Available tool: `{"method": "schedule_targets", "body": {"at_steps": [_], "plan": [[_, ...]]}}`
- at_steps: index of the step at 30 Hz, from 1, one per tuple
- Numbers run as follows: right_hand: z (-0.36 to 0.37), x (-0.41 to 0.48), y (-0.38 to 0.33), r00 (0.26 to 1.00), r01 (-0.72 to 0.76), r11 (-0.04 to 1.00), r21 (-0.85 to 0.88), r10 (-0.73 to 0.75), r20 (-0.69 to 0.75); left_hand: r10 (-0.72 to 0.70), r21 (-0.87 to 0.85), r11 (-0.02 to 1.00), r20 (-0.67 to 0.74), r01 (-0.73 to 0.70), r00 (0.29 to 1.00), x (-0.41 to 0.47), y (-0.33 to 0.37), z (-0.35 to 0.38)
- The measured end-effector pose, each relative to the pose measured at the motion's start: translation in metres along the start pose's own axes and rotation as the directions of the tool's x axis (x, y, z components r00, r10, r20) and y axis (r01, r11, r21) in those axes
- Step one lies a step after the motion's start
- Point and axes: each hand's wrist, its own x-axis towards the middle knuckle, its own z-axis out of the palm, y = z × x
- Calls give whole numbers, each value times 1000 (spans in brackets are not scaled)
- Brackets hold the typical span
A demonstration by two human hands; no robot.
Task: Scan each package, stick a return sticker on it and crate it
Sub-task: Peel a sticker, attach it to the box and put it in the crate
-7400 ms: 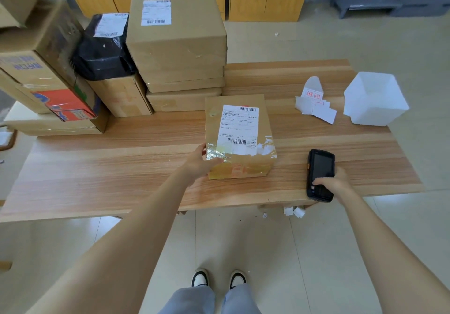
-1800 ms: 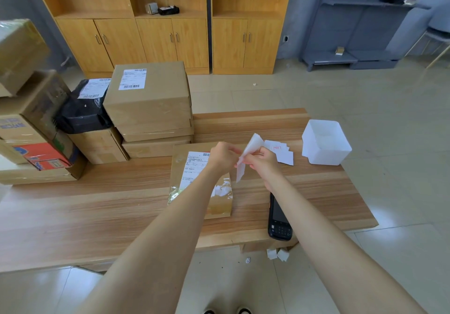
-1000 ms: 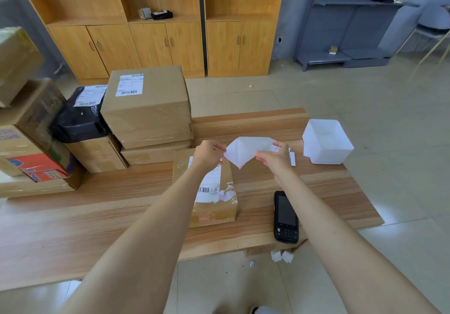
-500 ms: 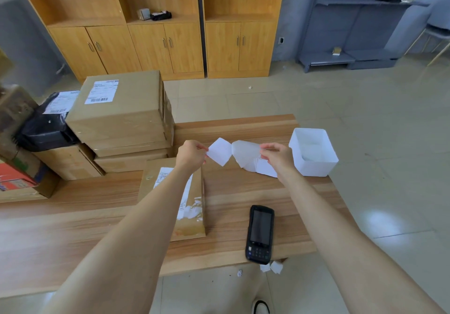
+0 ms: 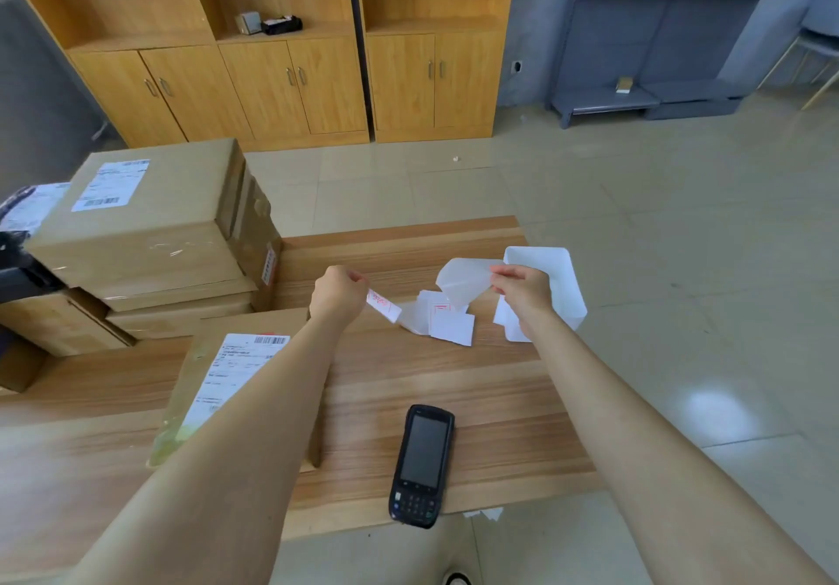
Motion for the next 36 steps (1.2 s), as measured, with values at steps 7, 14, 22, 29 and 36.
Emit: {"method": "schedule_targets", "body": {"at_steps": [7, 14, 22, 29, 36], "plan": [[-48, 32, 6, 997, -38, 999, -13, 37, -64, 30, 73, 997, 63, -35, 998, -2, 36, 50], [-70, 62, 30, 986, -137, 990, -30, 134, -97, 24, 130, 991, 132, -42, 991, 4, 50, 87], [-66, 78, 50, 964, -264, 964, -20, 263, -33, -4, 163, 986, 172, -25, 985, 14, 49, 103], [-62, 77, 56, 958, -286, 958, -26, 285, -37, -38, 181, 984, 175, 6, 984, 20, 43, 104], [-47, 50, 35, 969, -238, 957, -164, 222, -105, -15, 144, 990, 180, -11, 984, 23, 36, 96]]}}
